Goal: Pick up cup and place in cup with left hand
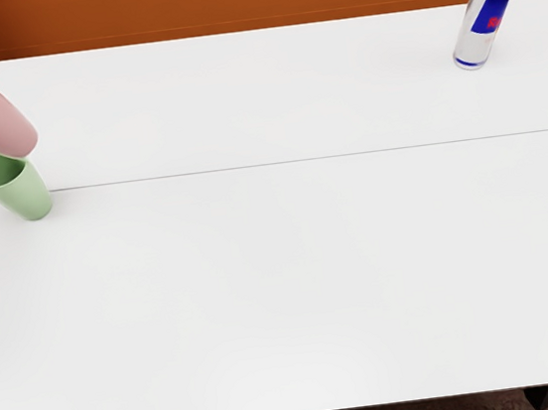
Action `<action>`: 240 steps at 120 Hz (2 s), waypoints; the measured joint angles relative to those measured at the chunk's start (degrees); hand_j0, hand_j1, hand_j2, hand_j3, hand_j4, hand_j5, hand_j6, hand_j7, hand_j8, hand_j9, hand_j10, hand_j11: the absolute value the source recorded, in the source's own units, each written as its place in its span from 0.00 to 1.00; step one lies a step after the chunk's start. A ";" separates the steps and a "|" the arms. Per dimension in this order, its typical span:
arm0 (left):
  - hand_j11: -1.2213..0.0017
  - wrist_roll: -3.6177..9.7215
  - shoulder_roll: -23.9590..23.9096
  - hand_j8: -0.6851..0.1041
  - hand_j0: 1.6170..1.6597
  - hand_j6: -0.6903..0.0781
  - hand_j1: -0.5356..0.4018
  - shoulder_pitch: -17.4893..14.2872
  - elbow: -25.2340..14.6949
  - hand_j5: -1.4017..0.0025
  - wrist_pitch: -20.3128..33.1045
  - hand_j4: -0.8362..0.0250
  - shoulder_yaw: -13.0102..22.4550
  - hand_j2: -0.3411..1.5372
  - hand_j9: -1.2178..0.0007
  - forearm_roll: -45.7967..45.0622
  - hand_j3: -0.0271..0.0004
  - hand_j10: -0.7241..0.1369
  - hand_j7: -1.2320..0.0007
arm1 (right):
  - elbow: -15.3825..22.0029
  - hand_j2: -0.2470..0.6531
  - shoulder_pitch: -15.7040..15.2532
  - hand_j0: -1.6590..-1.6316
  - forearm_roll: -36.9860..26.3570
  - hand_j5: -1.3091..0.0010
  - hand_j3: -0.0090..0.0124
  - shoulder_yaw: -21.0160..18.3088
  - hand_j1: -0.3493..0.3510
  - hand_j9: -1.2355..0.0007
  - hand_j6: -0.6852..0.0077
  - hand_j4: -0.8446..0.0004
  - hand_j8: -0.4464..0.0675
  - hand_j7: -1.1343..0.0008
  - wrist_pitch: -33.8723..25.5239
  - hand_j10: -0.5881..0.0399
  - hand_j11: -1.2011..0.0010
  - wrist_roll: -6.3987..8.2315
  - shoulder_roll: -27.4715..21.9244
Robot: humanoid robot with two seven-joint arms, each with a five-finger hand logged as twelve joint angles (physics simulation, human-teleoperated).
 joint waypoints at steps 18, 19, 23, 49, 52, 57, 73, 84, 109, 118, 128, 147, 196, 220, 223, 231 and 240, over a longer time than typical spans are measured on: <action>0.48 0.00 -0.32 0.45 0.91 0.45 0.45 1.92 0.93 0.54 1.53 0.42 -0.02 0.26 0.48 1.29 0.99 0.30 0.49 | 0.00 0.27 0.00 0.04 0.00 1.00 0.42 0.00 0.00 1.00 0.99 1.00 0.87 1.00 0.00 0.94 1.00 0.00 0.00; 0.48 0.00 -0.37 0.45 0.91 0.44 0.45 1.95 1.00 0.54 1.60 0.42 -0.02 0.26 0.48 1.35 0.99 0.30 0.49 | 0.00 0.27 0.00 0.04 0.00 1.00 0.42 0.00 0.00 1.00 0.99 1.00 0.87 1.00 0.00 0.94 1.00 0.00 0.00; 0.48 0.00 -0.43 0.45 0.91 0.44 0.45 1.98 1.28 0.53 1.79 0.43 -0.03 0.27 0.48 1.48 0.99 0.30 0.49 | 0.00 0.27 0.00 0.04 0.00 1.00 0.42 0.00 0.00 1.00 0.99 1.00 0.87 1.00 0.00 0.94 1.00 -0.01 0.00; 0.47 -0.02 -0.61 0.44 0.91 0.44 0.45 3.11 1.96 0.54 2.41 0.42 -0.06 0.27 0.48 1.87 0.99 0.30 0.49 | 0.00 0.27 0.00 0.04 0.00 1.00 0.42 0.00 0.00 1.00 0.99 1.00 0.87 1.00 0.00 0.94 1.00 0.00 0.00; 0.47 -0.02 -0.61 0.44 0.91 0.44 0.45 3.12 1.98 0.53 2.42 0.42 -0.06 0.27 0.48 1.94 0.99 0.30 0.49 | 0.00 0.27 0.00 0.04 0.00 1.00 0.42 0.00 0.00 1.00 0.99 1.00 0.87 1.00 0.00 0.94 1.00 0.00 0.00; 0.47 -0.02 -0.53 0.45 0.91 0.44 0.45 3.43 2.00 0.54 2.48 0.42 -0.08 0.27 0.48 2.31 0.99 0.31 0.49 | 0.00 0.27 0.00 0.04 0.00 1.00 0.42 0.00 0.00 1.00 0.99 1.00 0.87 1.00 0.00 0.94 1.00 0.00 0.00; 0.47 -0.02 -0.21 0.45 0.91 0.44 0.45 3.95 2.04 0.53 2.60 0.42 -0.07 0.27 0.48 2.87 0.99 0.30 0.49 | 0.00 0.27 0.00 0.04 0.00 1.00 0.42 0.00 0.00 1.00 0.99 1.00 0.87 1.00 0.00 0.94 1.00 0.00 0.00; 0.47 -0.03 -0.09 0.44 0.91 0.44 0.44 4.01 2.05 0.53 2.61 0.42 -0.07 0.28 0.48 3.02 0.99 0.30 0.49 | 0.00 0.27 0.00 0.04 0.00 1.00 0.42 0.00 0.00 1.00 0.99 1.00 0.87 1.00 0.00 0.94 1.00 0.00 0.00; 0.47 -0.03 0.07 0.46 0.92 0.45 0.43 4.79 2.04 0.53 2.57 0.42 -0.07 0.28 0.48 3.11 0.99 0.31 0.48 | 0.00 0.27 0.00 0.04 0.00 1.00 0.42 0.00 0.00 1.00 0.99 1.00 0.87 1.00 0.00 0.94 1.00 0.00 0.00; 0.47 -0.02 0.09 0.46 0.92 0.46 0.42 4.88 2.05 0.53 2.56 0.42 -0.06 0.29 0.48 3.14 0.99 0.31 0.48 | 0.00 0.27 0.00 0.04 0.00 1.00 0.42 0.00 0.00 1.00 0.99 1.00 0.87 1.00 0.00 0.94 1.00 0.00 0.00; 0.47 -0.03 0.09 0.47 0.92 0.46 0.42 4.95 2.05 0.53 2.56 0.42 -0.07 0.29 0.48 3.14 0.99 0.31 0.48 | 0.00 0.27 0.00 0.04 0.00 1.00 0.42 0.00 0.00 1.00 0.99 1.00 0.87 1.00 0.00 0.94 1.00 0.00 0.00; 0.47 -0.07 0.09 0.48 0.92 0.46 0.42 5.37 2.05 0.53 2.59 0.42 -0.04 0.28 0.48 3.19 0.99 0.32 0.48 | 0.00 0.27 0.00 0.04 0.00 1.00 0.42 0.00 0.00 1.00 0.99 1.00 0.87 1.00 0.00 0.94 1.00 0.00 0.00; 0.54 -0.10 0.05 0.45 0.93 0.45 0.47 6.03 2.05 0.59 2.61 0.49 -0.11 0.25 0.55 2.76 0.99 0.36 0.55 | 0.00 0.27 0.00 0.04 0.00 1.00 0.42 0.00 0.00 1.00 0.99 1.00 0.87 1.00 0.00 0.94 1.00 0.00 0.00; 0.69 -2.37 0.09 0.54 0.95 0.56 0.61 6.03 1.96 0.73 2.70 0.64 -0.18 0.22 0.69 2.49 0.99 0.51 0.70 | 0.00 0.27 0.00 0.04 0.00 1.00 0.42 0.00 0.00 1.00 0.99 1.00 0.87 1.00 0.00 0.94 1.00 0.00 0.00; 0.70 -2.50 0.05 0.55 0.95 0.57 0.62 6.03 1.90 0.74 2.68 0.65 -0.20 0.22 0.70 2.45 0.99 0.52 0.71 | 0.00 0.27 0.00 0.04 0.00 1.00 0.42 0.00 0.00 1.00 0.99 1.00 0.87 1.00 0.00 0.94 1.00 0.00 0.00; 0.73 -2.73 -0.12 0.57 0.95 0.59 0.64 6.03 1.70 0.76 2.63 0.67 -0.26 0.22 0.73 2.40 0.99 0.54 0.73 | 0.00 0.27 0.00 0.04 0.00 1.00 0.42 0.00 0.00 1.00 0.99 1.00 0.87 1.00 0.00 0.94 1.00 0.00 0.00; 0.75 -3.15 -0.13 0.58 0.96 0.60 0.66 6.03 1.36 0.78 2.34 0.69 -0.32 0.21 0.75 2.18 0.99 0.56 0.75 | 0.00 0.27 0.00 0.04 0.00 1.00 0.42 0.00 0.00 1.00 0.99 1.00 0.87 1.00 0.00 0.94 1.00 0.00 0.00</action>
